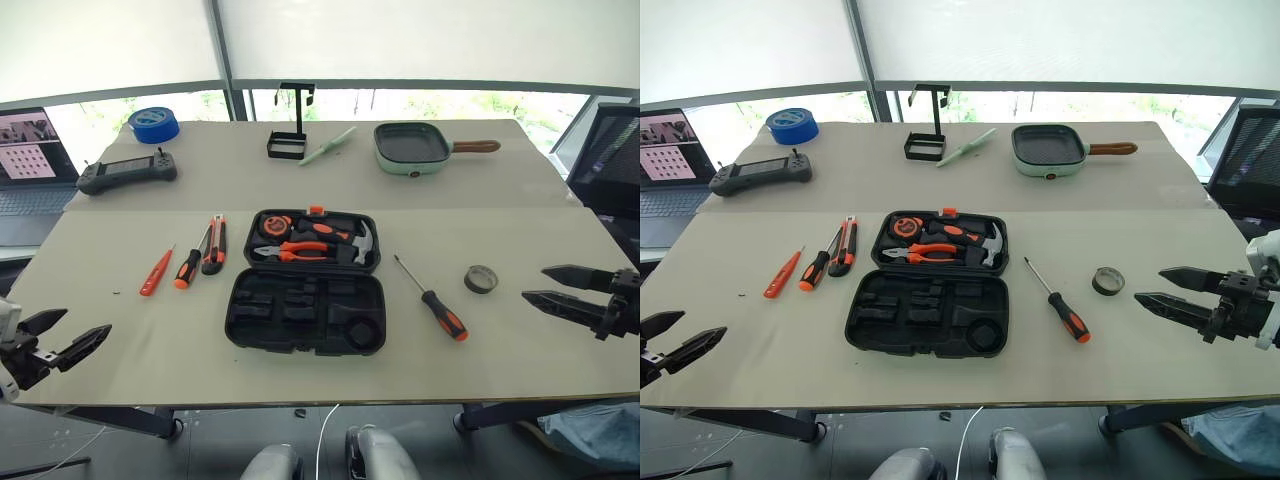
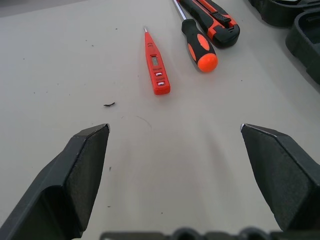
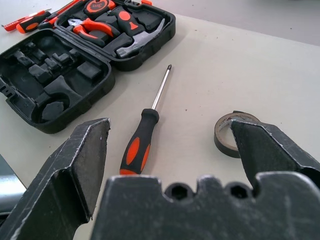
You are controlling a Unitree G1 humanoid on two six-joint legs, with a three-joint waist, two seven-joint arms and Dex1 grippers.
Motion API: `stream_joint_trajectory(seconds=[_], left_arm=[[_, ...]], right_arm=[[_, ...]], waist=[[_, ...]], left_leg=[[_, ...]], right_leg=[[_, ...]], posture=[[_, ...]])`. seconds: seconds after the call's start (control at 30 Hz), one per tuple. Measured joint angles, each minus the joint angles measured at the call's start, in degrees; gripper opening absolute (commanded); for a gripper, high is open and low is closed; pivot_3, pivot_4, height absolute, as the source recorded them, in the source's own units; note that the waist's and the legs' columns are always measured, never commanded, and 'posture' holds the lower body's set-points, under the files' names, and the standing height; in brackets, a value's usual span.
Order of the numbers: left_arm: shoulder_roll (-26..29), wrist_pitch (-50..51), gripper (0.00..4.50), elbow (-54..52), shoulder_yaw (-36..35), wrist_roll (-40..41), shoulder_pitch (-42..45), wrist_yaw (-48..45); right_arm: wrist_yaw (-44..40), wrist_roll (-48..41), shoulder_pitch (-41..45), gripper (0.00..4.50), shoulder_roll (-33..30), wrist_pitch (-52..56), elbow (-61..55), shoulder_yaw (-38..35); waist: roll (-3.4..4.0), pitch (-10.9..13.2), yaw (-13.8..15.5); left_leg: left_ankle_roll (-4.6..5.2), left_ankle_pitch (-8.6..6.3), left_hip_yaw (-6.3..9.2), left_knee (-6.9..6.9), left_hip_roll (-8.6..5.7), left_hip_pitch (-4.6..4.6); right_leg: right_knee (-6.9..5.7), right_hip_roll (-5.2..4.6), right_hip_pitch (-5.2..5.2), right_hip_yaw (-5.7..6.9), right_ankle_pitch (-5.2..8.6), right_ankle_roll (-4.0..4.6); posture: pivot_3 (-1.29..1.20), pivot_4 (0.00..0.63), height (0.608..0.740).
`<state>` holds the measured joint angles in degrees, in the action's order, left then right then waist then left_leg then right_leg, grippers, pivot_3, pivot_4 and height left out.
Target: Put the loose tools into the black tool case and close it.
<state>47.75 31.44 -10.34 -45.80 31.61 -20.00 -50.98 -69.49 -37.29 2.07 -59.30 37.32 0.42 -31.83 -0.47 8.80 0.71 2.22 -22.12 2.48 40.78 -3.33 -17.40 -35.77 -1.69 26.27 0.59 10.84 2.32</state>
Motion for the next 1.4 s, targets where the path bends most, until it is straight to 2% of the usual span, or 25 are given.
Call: stream_joint_trajectory(seconds=[0.23, 0.33, 0.47, 0.53, 0.6, 0.7, 0.77, 0.87, 0.97, 1.17, 1.4], left_arm=[[0.00, 2.43, 4.50, -1.35, 0.26, 0.02, 0.06, 2.02], [0.00, 7.22, 4.50, -3.93, 1.40, 0.88, 2.56, 5.34], [0.60, 16.64, 4.50, -10.82, 5.13, 4.43, 10.48, 12.09], [1.42, 23.36, 4.50, -13.24, 9.34, 5.82, 16.63, 16.77], [1.38, 29.53, 4.50, -15.00, 12.94, 7.32, 21.95, 20.71], [-0.52, 39.93, 4.50, -14.11, 17.57, 7.82, 30.38, 27.63], [-1.34, 44.11, 4.50, -11.85, 20.43, 6.80, 34.44, 30.92], [-1.51, 44.37, 4.50, -7.83, 24.90, 4.41, 38.87, 32.72], [-1.95, 43.25, 4.50, -2.55, 27.46, 2.10, 42.28, 33.04], [-2.27, 38.75, 4.50, 7.65, 33.71, -3.14, 45.69, 32.52], [-4.17, 32.14, 4.50, 15.96, 38.49, -6.48, 50.29, 28.70]], right_arm=[[1.89, 0.00, 0.41, 4.46, 0.01, 0.82, -2.28, 0.19], [3.38, -0.03, 2.17, 4.46, 0.00, 1.49, -4.15, 0.78], [6.15, -2.56, 8.44, 4.46, -0.01, 4.44, -10.96, 4.06], [7.76, -5.72, 12.83, 4.46, -0.04, 7.06, -15.61, 6.75], [6.65, -7.47, 13.11, 4.46, -0.07, 6.98, -19.38, 7.05], [4.23, -10.40, 8.81, 4.46, 0.13, 6.68, -26.38, 5.73], [3.56, -11.65, 10.28, 4.46, 1.36, 6.51, -29.83, 7.06], [4.39, -10.76, 18.09, 4.46, 4.45, 4.67, -29.41, 15.29], [4.90, -10.56, 19.21, 4.46, 6.33, 4.32, -29.68, 20.21], [7.13, -9.47, 22.66, 4.46, 8.38, 3.96, -29.67, 23.15], [8.64, -8.18, 22.92, 4.46, 9.28, 3.89, -28.96, 24.95]], waist=[[0.00, 0.00, 0.01], [0.00, 0.00, 0.12], [0.00, 0.00, 0.00], [0.02, 0.01, -0.03], [0.01, 0.01, 0.16], [0.00, 0.01, 0.61], [-0.03, 0.01, 0.17], [-0.17, 0.08, -0.88], [-0.20, 0.10, -0.56], [-0.20, 0.10, -0.07], [-0.21, 0.10, 0.00]], left_leg=[[0.00, 0.00, 0.00, 0.00, 0.00, 0.00], [0.00, 0.00, 0.02, 0.02, -0.01, -0.01], [-0.06, 0.02, 0.04, 0.02, -0.02, 0.02], [-0.12, 0.05, 0.06, 0.02, -0.04, -0.03], [-0.13, 0.06, 0.20, 0.00, -0.04, -0.08], [-0.13, 0.07, 0.26, 0.06, -0.07, -0.17], [-0.14, 0.07, 0.24, 0.18, -0.14, -0.15], [-0.25, 0.13, 0.19, 0.17, -0.27, 0.02], [-0.43, 0.23, 0.30, 0.06, -0.26, 0.01], [-0.46, 0.27, 0.31, 0.16, -0.31, -0.13], [-0.43, 0.28, 0.37, 0.19, -0.44, -0.18]], right_leg=[[0.00, 0.00, 0.00, -0.01, 0.00, 0.00], [-0.02, 0.00, -0.01, 0.01, 0.00, 0.00], [-0.10, 0.00, 0.00, 0.01, 0.00, 0.00], [-0.10, 0.01, 0.06, 0.02, -0.01, 0.00], [-0.08, 0.02, 0.05, 0.13, -0.01, 0.00], [-0.12, 0.02, 0.08, 0.18, 0.00, -0.02], [-0.16, 0.02, 0.09, 0.13, -0.02, -0.06], [-0.07, -0.05, 0.01, 0.05, -0.04, -0.08], [-0.21, -0.06, 0.12, 0.14, 0.00, 0.00], [-0.24, -0.12, 0.23, 0.18, 0.00, 0.02], [-0.28, -0.35, 0.25, 0.29, 0.00, 0.00]], posture=[[0.00, 0.150, 0.740], [0.00, 0.150, 0.740], [0.00, 0.150, 0.740], [0.00, 0.150, 0.740], [0.00, 0.150, 0.740], [0.00, 0.150, 0.740], [0.00, 0.150, 0.740], [0.00, 0.150, 0.740], [0.00, 0.150, 0.740], [0.00, 0.150, 0.740], [0.00, 0.150, 0.740]])
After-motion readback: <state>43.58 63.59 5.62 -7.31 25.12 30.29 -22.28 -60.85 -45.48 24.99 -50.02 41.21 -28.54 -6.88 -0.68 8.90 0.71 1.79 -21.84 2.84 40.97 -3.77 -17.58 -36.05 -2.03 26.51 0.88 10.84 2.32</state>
